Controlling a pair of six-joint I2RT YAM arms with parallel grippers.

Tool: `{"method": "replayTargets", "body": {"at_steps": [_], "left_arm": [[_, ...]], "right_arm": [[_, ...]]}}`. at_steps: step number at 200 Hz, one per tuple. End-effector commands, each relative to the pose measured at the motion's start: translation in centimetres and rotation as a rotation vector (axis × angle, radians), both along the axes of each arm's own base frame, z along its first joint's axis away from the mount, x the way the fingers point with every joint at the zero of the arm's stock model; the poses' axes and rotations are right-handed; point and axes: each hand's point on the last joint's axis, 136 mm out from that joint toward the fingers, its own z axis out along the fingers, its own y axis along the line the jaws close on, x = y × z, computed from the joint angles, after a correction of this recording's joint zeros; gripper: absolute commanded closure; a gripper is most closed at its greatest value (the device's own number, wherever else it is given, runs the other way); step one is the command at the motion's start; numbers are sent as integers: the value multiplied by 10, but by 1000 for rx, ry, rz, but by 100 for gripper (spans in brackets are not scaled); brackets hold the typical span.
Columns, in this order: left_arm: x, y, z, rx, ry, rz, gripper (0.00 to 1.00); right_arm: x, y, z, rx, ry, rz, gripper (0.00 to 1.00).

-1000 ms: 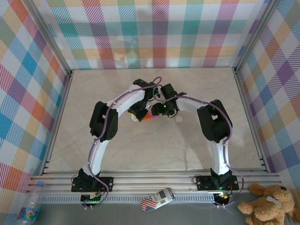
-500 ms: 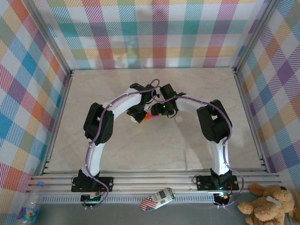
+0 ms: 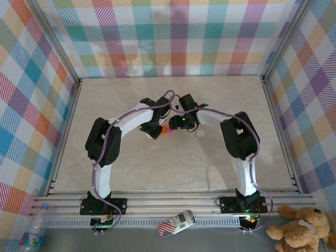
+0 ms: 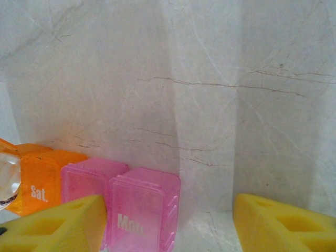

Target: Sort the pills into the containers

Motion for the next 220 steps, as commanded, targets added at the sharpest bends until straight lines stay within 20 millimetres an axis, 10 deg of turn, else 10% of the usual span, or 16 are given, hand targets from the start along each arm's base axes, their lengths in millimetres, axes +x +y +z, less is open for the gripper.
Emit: {"method": "replayTargets", "body": {"at_steps": [1, 220], "left_arm": [[-18, -1, -20, -26, 73, 15, 100], [-17, 5, -13, -182, -134, 112, 100]], "right_arm": [[-39, -1, -63, -91, 144, 45, 35], [-36, 3, -56, -65, 148, 24, 34]]}}
